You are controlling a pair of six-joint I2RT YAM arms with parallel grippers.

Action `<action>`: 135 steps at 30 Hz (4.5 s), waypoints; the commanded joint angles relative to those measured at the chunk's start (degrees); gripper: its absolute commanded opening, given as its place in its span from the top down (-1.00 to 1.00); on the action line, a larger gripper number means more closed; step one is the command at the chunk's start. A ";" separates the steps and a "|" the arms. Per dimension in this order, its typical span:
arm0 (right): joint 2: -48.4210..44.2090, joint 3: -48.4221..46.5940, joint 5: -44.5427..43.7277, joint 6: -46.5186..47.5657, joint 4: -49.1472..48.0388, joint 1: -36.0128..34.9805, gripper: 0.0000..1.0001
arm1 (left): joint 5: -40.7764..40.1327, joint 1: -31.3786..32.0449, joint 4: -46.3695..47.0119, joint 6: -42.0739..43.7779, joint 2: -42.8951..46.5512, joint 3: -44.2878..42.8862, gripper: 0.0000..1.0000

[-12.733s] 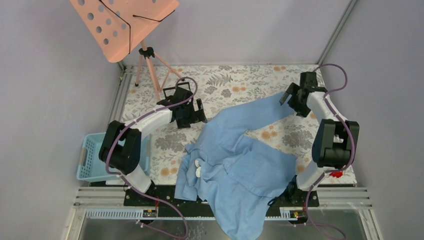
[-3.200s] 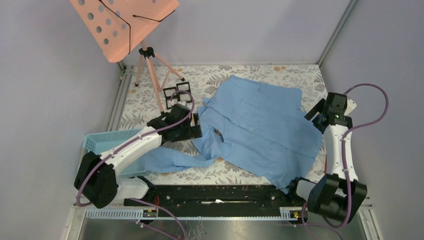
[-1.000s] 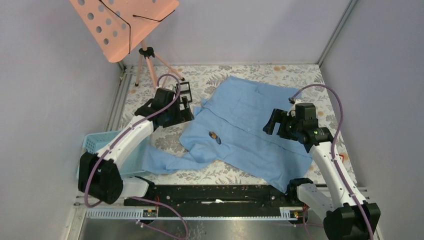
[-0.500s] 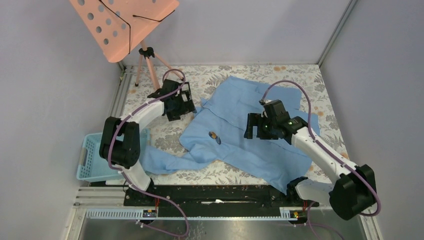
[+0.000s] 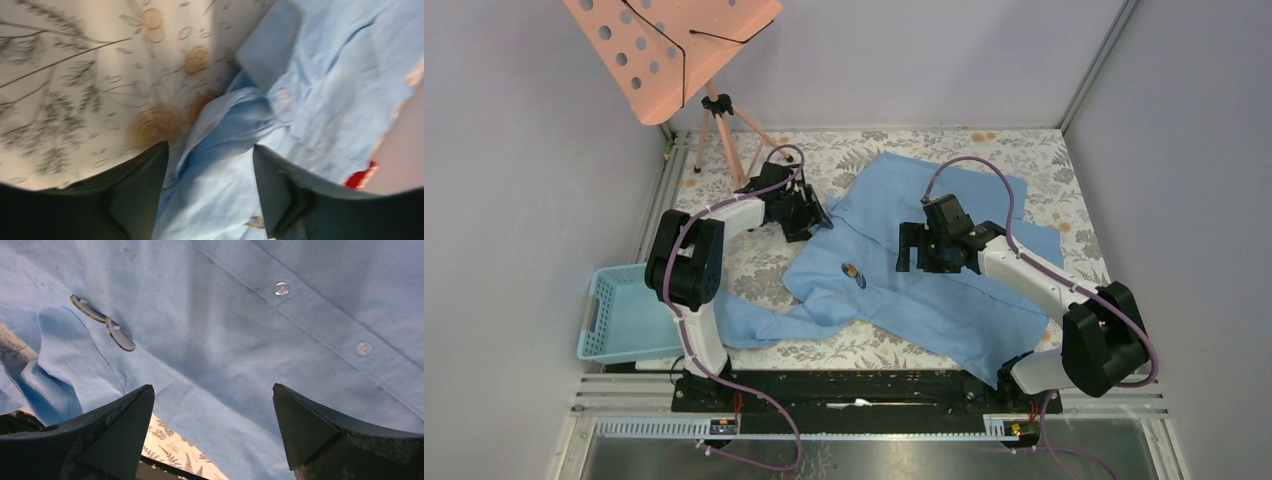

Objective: Pin the brooch onto the clothing
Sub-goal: Flatten out the clothes at the center of the board.

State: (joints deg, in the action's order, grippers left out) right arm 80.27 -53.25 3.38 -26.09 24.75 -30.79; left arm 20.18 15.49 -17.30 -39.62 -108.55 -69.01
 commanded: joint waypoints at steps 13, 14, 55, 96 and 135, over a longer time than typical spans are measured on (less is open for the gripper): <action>4.65 3.04 -4.65 -2.29 -4.42 -0.78 -0.90 | -26.59 12.02 13.67 19.87 27.48 8.83 1.00; 5.02 3.18 -4.73 -2.32 -4.47 -0.77 -0.90 | -31.86 14.30 12.87 21.79 29.32 9.93 0.92; -0.21 -2.63 -11.15 1.14 5.07 -0.77 -0.89 | -26.20 8.37 5.53 12.00 11.59 3.90 1.00; -23.85 6.94 -28.09 -1.84 6.55 -0.75 -0.96 | -36.98 27.40 -10.30 15.13 15.79 -4.57 -0.81; -24.14 5.18 -27.90 1.53 8.08 -0.77 -0.97 | -13.58 7.37 15.64 12.16 4.72 8.94 0.03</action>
State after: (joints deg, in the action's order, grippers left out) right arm 56.99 -45.17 -23.33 -25.28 32.51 -31.11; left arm 3.84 23.18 -8.71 -29.02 -103.39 -60.34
